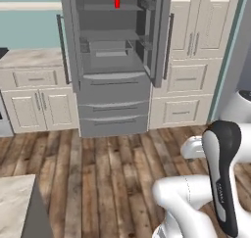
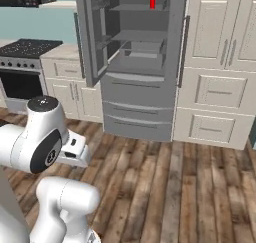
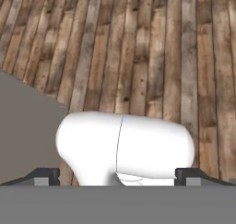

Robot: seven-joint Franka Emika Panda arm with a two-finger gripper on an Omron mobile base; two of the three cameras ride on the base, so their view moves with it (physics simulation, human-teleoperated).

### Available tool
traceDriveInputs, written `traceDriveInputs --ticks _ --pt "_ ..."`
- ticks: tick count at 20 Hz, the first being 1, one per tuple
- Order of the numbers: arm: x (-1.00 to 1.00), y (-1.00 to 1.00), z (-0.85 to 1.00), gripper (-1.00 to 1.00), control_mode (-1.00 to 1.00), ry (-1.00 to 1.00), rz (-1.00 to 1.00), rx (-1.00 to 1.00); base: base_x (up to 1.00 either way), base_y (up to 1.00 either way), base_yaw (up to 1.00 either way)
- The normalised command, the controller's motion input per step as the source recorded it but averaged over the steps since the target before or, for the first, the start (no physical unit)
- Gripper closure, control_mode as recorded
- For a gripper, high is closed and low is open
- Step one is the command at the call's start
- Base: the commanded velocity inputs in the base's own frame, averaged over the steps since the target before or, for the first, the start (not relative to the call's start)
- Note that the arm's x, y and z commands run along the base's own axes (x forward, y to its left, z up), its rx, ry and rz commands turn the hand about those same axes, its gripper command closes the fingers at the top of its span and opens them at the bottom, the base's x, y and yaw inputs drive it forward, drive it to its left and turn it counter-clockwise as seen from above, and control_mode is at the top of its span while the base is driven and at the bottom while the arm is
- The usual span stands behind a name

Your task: Open the fridge, grab two sodas, and place both sodas inside the bowl with ice on the dining counter.

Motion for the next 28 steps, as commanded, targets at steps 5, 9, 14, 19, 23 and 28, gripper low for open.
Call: traceDriveInputs --ticks 5,9,14,19,23,28 --pt "0.0 0.0 0.0 -1.0 1.0 0.0 0.0 0.0 1.0 0.0 -0.01" --pt "0.0 0.0 0.0 -1.0 1.0 0.0 0.0 0.0 1.0 0.0 -0.04" --pt "0.0 0.0 0.0 -1.0 1.0 0.0 0.0 0.0 1.0 0.13 -0.08" --pt "0.0 0.0 0.0 -1.0 1.0 0.0 0.0 0.0 0.96 0.31 -0.05" --pt "0.0 0.0 0.0 -1.0 1.0 0.0 0.0 0.0 0.89 0.3 -0.04" --pt "0.0 0.0 0.0 -1.0 1.0 0.0 0.0 0.0 0.8 0.32 -0.03"
